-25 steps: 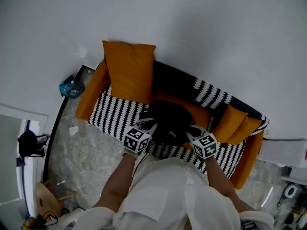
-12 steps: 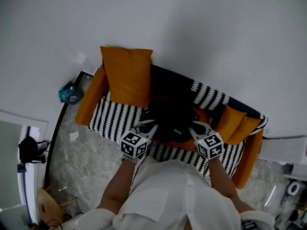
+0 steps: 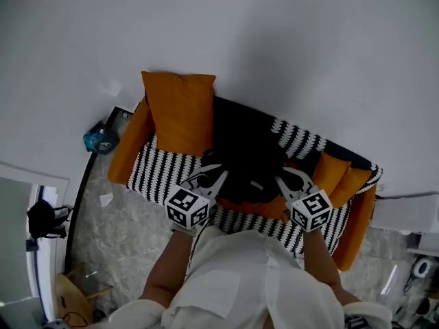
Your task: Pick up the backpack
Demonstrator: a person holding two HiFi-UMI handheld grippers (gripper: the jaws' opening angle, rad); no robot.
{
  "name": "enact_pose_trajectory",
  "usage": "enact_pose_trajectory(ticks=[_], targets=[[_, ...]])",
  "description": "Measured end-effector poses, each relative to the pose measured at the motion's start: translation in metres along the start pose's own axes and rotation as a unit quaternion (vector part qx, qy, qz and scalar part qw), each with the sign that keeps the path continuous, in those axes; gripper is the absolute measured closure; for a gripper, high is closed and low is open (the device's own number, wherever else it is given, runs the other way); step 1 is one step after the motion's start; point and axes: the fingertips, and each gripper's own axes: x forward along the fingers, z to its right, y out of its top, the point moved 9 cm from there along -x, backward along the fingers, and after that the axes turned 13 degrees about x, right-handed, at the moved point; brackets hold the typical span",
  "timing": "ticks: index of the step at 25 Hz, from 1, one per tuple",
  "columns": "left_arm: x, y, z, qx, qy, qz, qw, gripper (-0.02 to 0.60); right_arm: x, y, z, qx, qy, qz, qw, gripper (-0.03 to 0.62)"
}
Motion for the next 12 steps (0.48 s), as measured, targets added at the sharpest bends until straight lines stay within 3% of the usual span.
enact_pose_trajectory(ticks=[12], targets=[[-0.016,0.046,0.006,0.009,0.004,0.065,0.9978,0.540,-0.026,0.041,-0.017,-0.024,0.033,0.061,0.997,0.554]])
